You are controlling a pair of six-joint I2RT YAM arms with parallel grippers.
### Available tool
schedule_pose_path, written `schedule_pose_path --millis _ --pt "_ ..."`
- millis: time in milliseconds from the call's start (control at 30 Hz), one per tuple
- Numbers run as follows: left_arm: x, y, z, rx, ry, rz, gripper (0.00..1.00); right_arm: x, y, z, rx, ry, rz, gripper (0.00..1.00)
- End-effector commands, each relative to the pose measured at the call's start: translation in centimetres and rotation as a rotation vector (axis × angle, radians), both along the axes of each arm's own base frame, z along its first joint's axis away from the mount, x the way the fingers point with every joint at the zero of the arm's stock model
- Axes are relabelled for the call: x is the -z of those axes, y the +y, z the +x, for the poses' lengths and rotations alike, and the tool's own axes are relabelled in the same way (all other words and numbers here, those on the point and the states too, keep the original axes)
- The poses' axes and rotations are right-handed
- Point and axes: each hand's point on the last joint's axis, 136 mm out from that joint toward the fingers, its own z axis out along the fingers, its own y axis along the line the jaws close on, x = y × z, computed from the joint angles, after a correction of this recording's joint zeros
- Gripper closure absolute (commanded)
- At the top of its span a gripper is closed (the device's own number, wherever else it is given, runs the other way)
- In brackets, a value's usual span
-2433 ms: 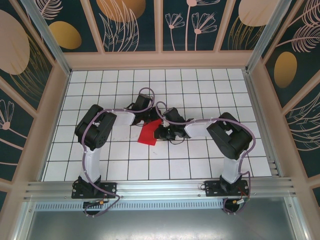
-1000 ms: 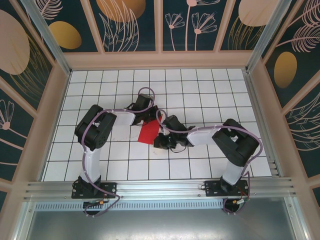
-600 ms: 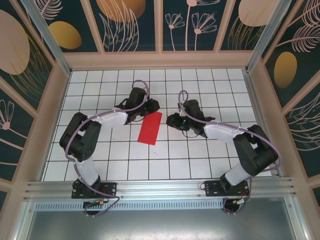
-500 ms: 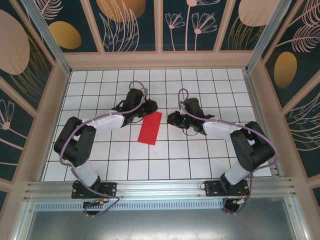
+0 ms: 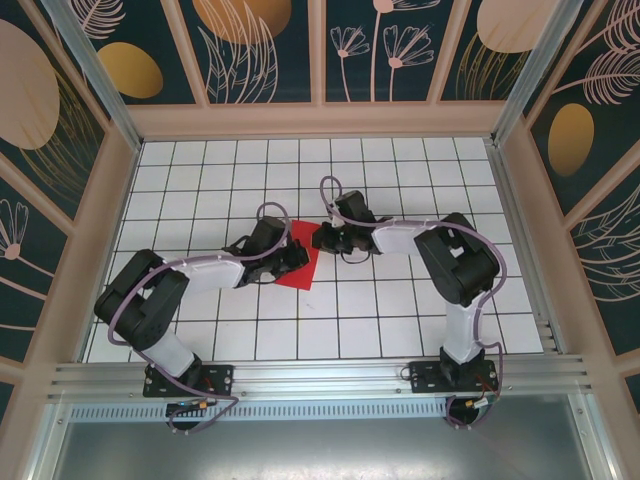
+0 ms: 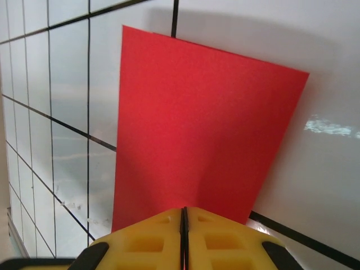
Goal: Fold a paper plane with a square sheet of paper (pick it up from the middle)
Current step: Fold the square sheet of paper in half at the center of the table.
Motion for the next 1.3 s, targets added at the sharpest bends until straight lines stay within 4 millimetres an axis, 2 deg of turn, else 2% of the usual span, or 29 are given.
schedule_pose_path --millis 0,200,500,567,733,833,900,1267 --pt "0.7 0.0 -0.5 -0.020 0.013 -0.012 0.96 0.6 0.4 0.1 -0.034 0.019 -0.010 0.88" --pt "3.0 0.2 -1.5 -0.003 0.067 0.042 0.96 2.3 0.3 0.1 -0.050 0.052 -0.057 0.88" --pt "5.7 2.3 -3.2 0.003 0.143 0.174 0.96 3.8 -1.0 1.4 -0.021 0.056 -0.123 0.88" --pt "7.1 2.9 -3.9 0.005 0.178 0.203 0.96 4.0 -1.3 1.9 -0.015 0.054 -0.132 0.88" --pt "7.8 3.2 -4.6 0.011 0.202 0.205 0.97 4.0 -2.4 3.5 0.013 0.042 -0.133 0.88" --pt "7.9 3.0 -4.9 0.017 0.207 0.204 0.97 4.1 -2.3 3.9 0.009 0.037 -0.136 0.88" --pt "8.0 2.9 -5.0 0.020 0.211 0.204 0.97 4.1 -3.5 5.2 0.041 0.035 -0.139 0.88" --pt "8.3 3.0 -5.4 0.024 0.219 0.202 0.97 4.8 -4.7 7.8 0.092 0.025 -0.160 0.88"
